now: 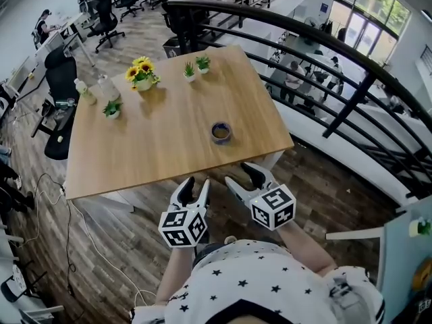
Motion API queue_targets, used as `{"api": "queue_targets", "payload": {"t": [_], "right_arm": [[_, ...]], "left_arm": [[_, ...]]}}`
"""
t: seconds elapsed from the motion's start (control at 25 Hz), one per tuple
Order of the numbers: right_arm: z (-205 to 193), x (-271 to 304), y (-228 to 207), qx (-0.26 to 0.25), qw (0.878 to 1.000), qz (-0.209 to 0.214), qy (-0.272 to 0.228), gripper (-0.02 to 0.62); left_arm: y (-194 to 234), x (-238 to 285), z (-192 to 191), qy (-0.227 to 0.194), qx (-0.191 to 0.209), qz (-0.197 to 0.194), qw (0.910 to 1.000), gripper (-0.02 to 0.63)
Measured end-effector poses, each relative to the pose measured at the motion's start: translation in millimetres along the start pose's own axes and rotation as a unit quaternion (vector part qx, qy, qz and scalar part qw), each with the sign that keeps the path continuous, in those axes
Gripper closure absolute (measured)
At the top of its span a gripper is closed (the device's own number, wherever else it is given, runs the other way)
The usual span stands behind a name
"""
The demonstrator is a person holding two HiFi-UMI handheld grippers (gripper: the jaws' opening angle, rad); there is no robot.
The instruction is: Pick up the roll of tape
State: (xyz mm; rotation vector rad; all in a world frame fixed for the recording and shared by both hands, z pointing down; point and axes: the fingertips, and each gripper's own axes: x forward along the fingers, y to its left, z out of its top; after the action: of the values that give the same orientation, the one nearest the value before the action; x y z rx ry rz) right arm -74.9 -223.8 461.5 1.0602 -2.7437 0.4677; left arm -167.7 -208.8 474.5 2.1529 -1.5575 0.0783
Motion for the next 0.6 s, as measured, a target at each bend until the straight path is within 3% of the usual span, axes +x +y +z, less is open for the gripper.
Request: {"api": "queue_targets", "payload": {"t": [0.6], "right_arm": [[-5,22,-19,0.003,1.000,-0.016,0.021,0.373]], "left_arm": [[24,43,8,0.008,-0.006,0.000,0.9999,0.428]]}}
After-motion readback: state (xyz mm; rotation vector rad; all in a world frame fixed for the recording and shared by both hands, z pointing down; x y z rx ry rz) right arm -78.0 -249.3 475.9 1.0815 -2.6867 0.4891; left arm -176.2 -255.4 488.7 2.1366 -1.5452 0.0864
